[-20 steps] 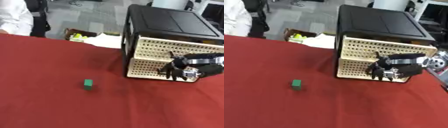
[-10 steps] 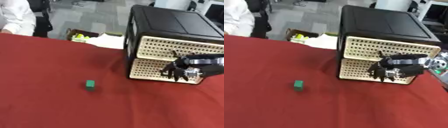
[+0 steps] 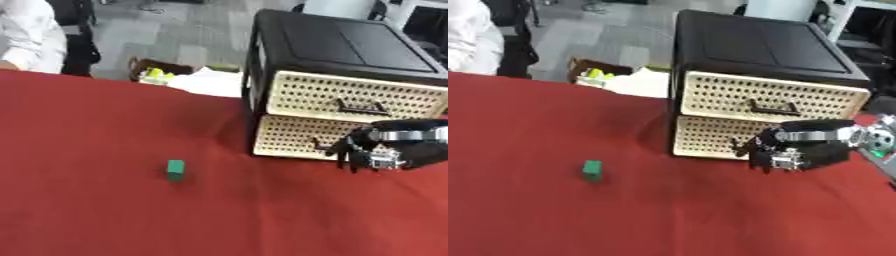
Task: Pick up objects from table and place into drawer.
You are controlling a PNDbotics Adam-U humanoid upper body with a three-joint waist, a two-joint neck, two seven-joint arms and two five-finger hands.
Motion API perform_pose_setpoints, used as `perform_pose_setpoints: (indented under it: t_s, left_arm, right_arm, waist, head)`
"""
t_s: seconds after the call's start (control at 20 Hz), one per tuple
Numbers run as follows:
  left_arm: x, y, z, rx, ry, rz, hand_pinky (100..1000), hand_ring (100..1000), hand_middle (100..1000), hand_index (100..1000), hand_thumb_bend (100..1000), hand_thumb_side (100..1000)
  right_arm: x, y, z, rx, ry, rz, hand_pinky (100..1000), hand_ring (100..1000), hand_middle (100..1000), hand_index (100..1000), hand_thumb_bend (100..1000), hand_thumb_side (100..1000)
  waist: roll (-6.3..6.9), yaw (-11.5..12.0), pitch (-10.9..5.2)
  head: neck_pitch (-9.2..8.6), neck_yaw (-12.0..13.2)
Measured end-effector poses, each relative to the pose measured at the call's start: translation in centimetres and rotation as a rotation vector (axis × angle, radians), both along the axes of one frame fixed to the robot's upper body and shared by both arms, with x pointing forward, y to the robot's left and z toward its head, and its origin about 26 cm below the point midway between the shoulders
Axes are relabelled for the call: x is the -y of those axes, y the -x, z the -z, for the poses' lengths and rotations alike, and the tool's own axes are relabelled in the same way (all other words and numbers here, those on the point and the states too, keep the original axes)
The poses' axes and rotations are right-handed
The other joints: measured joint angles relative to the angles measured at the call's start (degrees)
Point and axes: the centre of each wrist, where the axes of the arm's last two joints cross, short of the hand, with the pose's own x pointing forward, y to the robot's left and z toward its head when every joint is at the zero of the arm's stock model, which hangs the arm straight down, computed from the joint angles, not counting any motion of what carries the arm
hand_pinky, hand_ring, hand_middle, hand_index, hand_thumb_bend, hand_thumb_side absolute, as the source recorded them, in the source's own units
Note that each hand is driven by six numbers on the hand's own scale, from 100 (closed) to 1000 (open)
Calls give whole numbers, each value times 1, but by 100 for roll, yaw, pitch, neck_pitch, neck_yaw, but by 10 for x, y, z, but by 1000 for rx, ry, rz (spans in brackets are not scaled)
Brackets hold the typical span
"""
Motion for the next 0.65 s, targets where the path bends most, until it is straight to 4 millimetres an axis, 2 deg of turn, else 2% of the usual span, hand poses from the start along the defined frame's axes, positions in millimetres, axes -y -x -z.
perform_pose_setpoints:
  t_s: [0.35, 0.5, 0.6, 0.65]
  left_arm:
    - [-2, 1, 4, -19, 26, -6, 555, 607, 586, 771, 100, 1000]
    - [-3, 1, 4, -18, 38, -9, 555, 607, 586, 771, 100, 1000]
    - [-3, 1, 4, -17, 41, -7, 561, 614, 603, 793, 100, 1000]
    - [-3, 1, 4, -14, 41, -5, 562, 614, 606, 798, 100, 1000]
  right_arm:
    - [-19, 25, 19, -2, 50, -111, 395, 618, 680, 892, 100, 1000]
    - [-29, 35, 21, 7, 36, -160, 395, 618, 680, 892, 100, 1000]
    - [-36, 40, 17, 24, 29, -191, 470, 643, 688, 848, 100, 1000]
    - [-39, 43, 15, 36, 16, -209, 506, 653, 685, 838, 100, 1000]
  waist:
    - [178, -232, -356]
    - [228, -262, -408]
    - [253, -290, -449]
    - [309, -341, -531]
  head:
    - [354, 118]
    - [420, 154]
    - [460, 196]
    - [508, 226]
